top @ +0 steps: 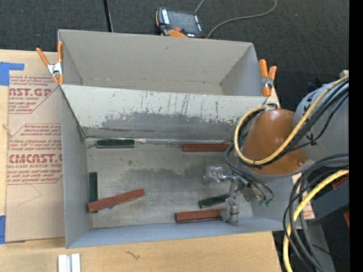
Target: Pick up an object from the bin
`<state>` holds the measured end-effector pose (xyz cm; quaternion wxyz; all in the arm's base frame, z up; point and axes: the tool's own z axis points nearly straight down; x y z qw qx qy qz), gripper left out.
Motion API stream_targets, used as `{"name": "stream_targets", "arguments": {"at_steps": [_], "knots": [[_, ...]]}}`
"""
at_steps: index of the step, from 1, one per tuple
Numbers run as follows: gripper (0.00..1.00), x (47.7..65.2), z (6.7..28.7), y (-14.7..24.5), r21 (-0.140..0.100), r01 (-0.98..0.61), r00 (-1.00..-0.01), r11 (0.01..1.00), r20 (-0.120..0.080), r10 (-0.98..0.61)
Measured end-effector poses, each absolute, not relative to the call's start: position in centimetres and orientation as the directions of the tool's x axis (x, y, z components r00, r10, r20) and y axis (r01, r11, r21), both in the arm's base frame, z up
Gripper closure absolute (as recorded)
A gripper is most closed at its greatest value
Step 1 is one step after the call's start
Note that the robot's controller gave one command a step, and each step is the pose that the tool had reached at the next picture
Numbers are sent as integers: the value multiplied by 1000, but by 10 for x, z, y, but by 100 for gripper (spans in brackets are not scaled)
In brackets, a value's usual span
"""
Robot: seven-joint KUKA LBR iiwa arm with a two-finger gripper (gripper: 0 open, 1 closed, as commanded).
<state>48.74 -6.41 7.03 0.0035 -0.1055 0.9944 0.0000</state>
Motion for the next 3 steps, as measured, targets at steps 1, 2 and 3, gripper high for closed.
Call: {"name": "stream_targets", "arguments": {"at_steps": [1,2,3], "knots": [[100,487,72,-64,0,-210,-978,978,-1,-210],[100,514,95,-96,-3,-311,-950,950,-4,-311],[100,512,205,-98,-5,-407,-913,913,-8,-408]]}}
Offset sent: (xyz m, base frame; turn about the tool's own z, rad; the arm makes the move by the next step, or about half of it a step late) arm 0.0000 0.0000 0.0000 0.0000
